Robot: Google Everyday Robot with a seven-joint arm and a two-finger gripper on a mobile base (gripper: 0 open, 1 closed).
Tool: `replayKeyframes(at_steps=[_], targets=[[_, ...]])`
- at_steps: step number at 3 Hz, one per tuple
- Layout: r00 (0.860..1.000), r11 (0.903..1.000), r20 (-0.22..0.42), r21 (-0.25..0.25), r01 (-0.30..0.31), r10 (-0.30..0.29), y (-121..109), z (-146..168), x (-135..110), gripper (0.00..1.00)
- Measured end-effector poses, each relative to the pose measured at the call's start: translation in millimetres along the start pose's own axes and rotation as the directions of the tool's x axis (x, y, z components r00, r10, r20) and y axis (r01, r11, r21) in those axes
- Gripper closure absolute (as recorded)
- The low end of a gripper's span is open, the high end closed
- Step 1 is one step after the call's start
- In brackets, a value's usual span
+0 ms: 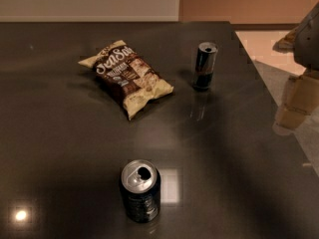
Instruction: Pick pepsi can
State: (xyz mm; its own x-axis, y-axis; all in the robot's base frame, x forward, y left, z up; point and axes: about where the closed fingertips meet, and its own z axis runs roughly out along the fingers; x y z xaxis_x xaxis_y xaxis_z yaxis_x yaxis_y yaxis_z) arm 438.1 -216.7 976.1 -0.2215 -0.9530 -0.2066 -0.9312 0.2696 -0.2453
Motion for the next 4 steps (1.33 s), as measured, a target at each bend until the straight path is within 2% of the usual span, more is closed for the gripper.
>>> replayKeyframes(at_steps=[1, 2, 3, 4], targets=[[1.0, 1.0, 0.0, 0.0, 0.0, 0.0, 0, 0, 0, 0.0], [0.999, 0.9991, 0.027, -0.024, 0.035, -0.034, 7, 2, -8, 0.0], [0.988, 0.9904, 0.104, -0.071, 0.119, -0.111, 28, 10, -27, 0.0], [0.963, 0.9703, 0.195, -0.119, 0.211, -0.185, 56, 23, -52, 0.0]])
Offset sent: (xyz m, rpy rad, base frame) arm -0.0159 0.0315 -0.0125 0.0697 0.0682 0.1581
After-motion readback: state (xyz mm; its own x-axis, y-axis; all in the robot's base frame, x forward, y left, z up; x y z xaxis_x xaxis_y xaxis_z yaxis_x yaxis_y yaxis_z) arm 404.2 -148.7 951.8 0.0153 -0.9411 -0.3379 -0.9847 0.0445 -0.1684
